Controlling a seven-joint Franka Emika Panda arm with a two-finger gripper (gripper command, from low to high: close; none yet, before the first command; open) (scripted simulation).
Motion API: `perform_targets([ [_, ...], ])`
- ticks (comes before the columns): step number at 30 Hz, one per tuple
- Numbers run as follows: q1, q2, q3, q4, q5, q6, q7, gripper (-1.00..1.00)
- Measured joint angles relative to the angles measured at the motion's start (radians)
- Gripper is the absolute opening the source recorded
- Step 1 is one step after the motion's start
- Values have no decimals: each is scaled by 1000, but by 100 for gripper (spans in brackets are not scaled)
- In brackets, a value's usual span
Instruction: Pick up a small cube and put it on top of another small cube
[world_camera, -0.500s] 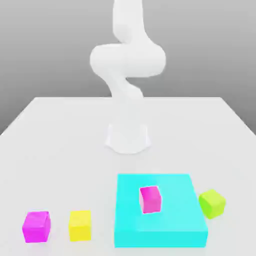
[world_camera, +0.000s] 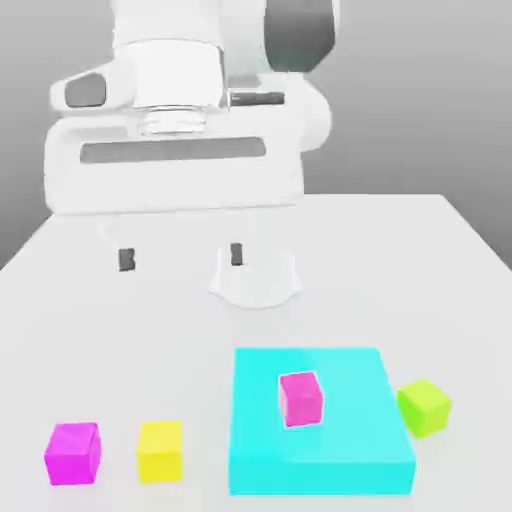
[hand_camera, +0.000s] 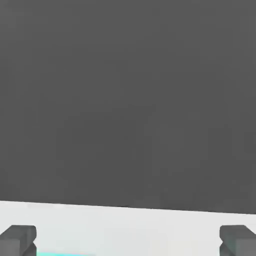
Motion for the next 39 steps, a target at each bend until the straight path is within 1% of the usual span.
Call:
perform_targets([
  [5, -31, 181, -21, -53, 27, 85, -87, 0],
  [9, -58, 323, -25, -91, 26, 157, -136, 0],
  [14, -126, 504, 54, -67, 105, 292, -207, 0],
  [15, -140, 532, 70, -62, 119, 313, -218, -100],
  [22, -144, 534, 74, -61, 116, 315, -215, -100],
  [27, -99, 376, 9, -95, 23, 191, -145, -100],
  [28, -105, 350, -7, -87, 10, 158, -121, -100],
  [31, -151, 313, -88, -9, -5, 41, -13, -100],
  [32, -166, 311, -110, 15, -4, 14, 15, -100],
  [33, -176, 328, -117, 29, 10, 15, 20, -100],
  [36, -208, 419, -91, 45, 76, 85, -14, -100],
  [37, -220, 450, -76, 48, 98, 112, -29, 100],
  [39, -220, 450, -76, 48, 98, 112, -29, 100],
])
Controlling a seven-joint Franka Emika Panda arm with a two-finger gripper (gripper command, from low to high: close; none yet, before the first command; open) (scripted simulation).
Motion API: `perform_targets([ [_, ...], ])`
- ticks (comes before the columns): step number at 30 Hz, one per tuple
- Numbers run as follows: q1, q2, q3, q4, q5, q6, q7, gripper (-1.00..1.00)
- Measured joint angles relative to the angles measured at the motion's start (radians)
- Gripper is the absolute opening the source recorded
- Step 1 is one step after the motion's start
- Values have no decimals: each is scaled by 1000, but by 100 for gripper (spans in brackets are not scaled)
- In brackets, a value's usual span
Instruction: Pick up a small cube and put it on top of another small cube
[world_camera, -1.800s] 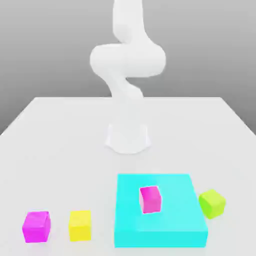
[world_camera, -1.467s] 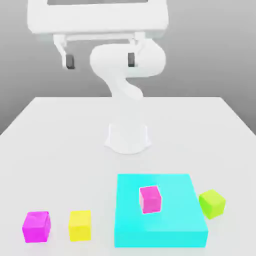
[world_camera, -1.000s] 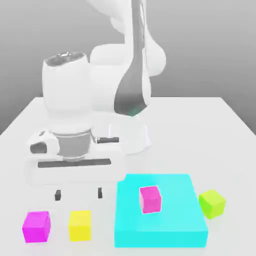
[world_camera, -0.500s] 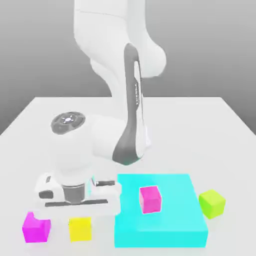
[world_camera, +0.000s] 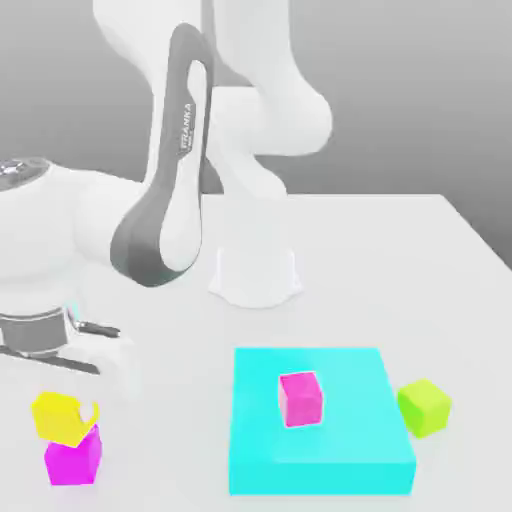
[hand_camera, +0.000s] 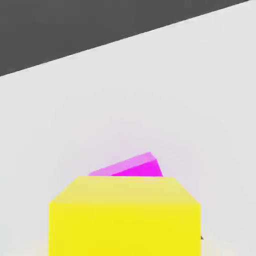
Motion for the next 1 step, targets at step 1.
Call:
perform_targets([
  [1, 0, 0, 0, 0, 0, 0, 0, 100],
])
